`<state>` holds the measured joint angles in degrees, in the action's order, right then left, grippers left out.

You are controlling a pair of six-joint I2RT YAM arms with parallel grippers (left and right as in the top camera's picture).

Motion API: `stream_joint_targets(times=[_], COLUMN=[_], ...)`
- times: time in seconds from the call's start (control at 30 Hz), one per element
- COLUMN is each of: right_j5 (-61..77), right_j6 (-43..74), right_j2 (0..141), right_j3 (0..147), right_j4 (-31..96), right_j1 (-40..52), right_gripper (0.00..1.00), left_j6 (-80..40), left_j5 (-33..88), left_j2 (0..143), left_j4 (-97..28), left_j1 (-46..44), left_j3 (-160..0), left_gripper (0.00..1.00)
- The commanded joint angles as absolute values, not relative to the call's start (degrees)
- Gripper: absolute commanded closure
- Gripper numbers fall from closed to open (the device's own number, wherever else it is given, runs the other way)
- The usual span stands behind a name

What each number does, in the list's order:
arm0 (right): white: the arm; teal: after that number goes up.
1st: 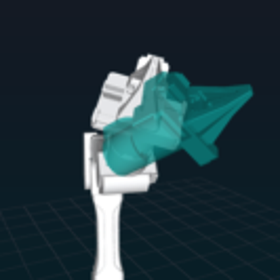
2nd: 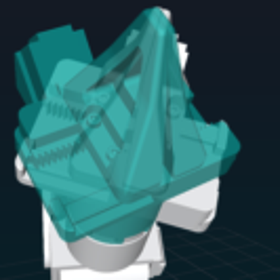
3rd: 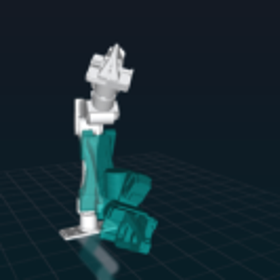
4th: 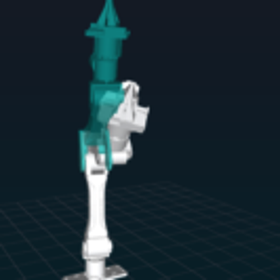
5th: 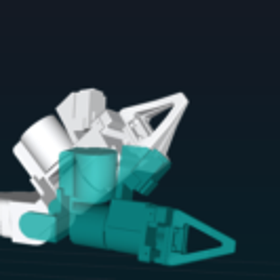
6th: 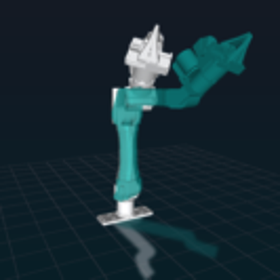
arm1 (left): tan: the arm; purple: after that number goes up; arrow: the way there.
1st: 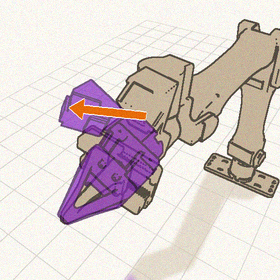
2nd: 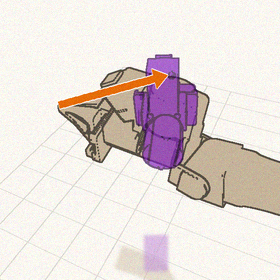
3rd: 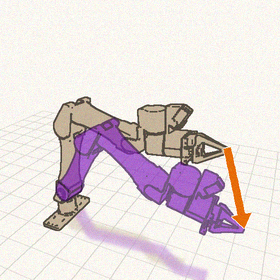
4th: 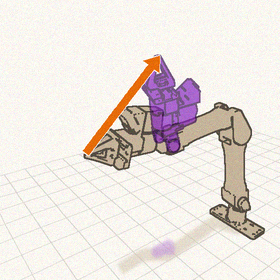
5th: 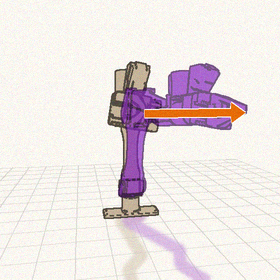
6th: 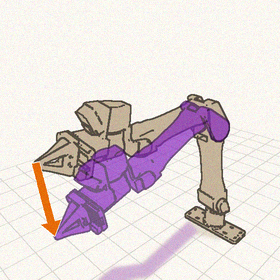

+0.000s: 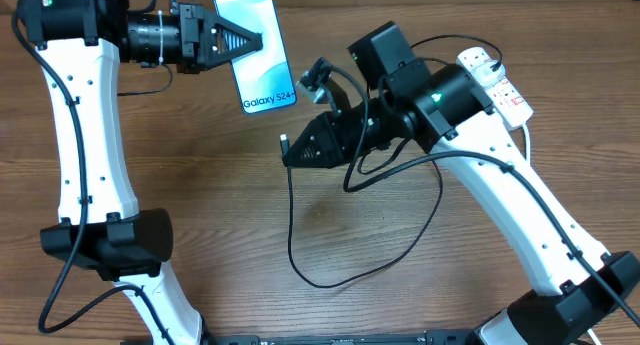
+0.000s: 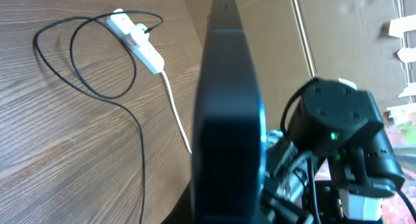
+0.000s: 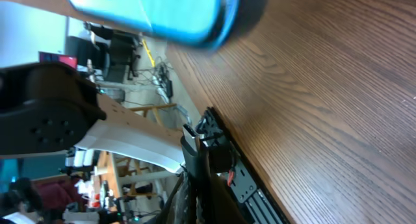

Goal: Plug charger to phone and switch on socket

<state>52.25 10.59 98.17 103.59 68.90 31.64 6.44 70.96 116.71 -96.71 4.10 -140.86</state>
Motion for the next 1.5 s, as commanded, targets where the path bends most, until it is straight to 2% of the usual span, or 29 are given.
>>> stream_joint_targets(times=[0.0,0.43,1.47], right_j5=[56.31,60.58,61.12], right_j6=[9.98,10.02,11.03], right_j2=[97.93,97.93,97.95], right_j3=[103.98,103.98,103.94], right_j4=[68.58,65.17,62.26], right_j1=[29.76,29.39,29.67], right_gripper=[0.96,0.96,0.96], left_j6=[7.73,7.49,5.93], left_j5=[72.66,72.69,76.12], left_j2=[116.68,116.68,116.68], left_j4=[-96.82,-96.82,-96.82], left_j1=[3.68,3.68,3.66], left_j3=[-141.1,-141.1,-141.1], left_gripper=[0.96,0.96,0.96])
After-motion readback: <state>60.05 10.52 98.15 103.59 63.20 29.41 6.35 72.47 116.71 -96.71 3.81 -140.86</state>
